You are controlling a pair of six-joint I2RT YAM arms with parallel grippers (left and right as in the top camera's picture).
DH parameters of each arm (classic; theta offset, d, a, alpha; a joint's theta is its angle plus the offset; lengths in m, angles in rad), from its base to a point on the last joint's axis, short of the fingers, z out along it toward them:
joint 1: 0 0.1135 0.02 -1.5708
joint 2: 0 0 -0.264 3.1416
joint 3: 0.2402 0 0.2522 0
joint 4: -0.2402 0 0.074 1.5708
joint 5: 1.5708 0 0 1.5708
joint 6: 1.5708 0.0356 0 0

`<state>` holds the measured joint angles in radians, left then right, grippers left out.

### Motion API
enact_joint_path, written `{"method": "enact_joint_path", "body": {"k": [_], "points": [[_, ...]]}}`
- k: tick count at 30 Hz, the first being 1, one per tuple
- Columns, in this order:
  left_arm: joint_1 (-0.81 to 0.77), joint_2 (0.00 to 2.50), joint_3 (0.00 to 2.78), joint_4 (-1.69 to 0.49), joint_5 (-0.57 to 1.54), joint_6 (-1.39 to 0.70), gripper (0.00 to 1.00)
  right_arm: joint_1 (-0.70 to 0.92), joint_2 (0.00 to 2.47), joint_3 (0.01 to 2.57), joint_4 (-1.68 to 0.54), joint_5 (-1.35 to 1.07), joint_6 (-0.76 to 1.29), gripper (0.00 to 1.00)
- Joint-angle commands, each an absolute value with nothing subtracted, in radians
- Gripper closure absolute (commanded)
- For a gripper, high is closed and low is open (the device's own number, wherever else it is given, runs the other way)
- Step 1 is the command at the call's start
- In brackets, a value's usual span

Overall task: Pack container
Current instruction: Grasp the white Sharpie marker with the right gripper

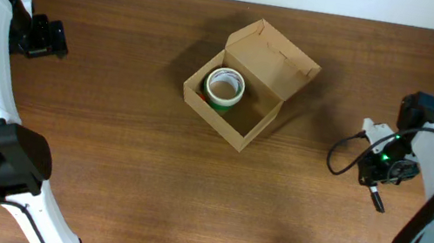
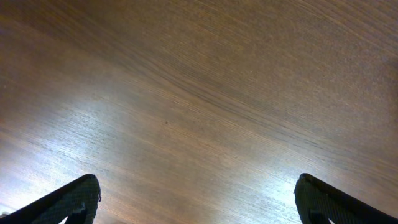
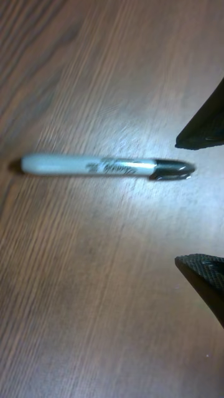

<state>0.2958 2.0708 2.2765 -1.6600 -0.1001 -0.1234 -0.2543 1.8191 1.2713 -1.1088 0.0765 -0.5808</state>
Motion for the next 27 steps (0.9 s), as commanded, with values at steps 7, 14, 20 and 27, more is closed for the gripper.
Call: {"method": "enact_joint_path", "body": {"k": [7, 14, 20, 27], "points": [[0.297, 2.075, 2.275, -1.661, -0.090, -0.118, 0.00, -0.242, 1.918, 1.266, -1.002, 0.136, -0.492, 0.44], [0.297, 2.075, 2.275, -1.661, -0.090, -0.118, 0.00, -0.244, 1.950, 1.239, -0.955, 0.146, -0.492, 0.44], [0.297, 2.075, 2.275, -1.660, -0.090, -0.118, 0.00, -0.247, 2.003, 1.209, -0.945, 0.176, -0.492, 0.44], [0.297, 2.075, 2.275, -1.661, -0.090, -0.118, 0.00, -0.251, 2.007, 1.196, -0.906, 0.176, -0.470, 0.92]]}}
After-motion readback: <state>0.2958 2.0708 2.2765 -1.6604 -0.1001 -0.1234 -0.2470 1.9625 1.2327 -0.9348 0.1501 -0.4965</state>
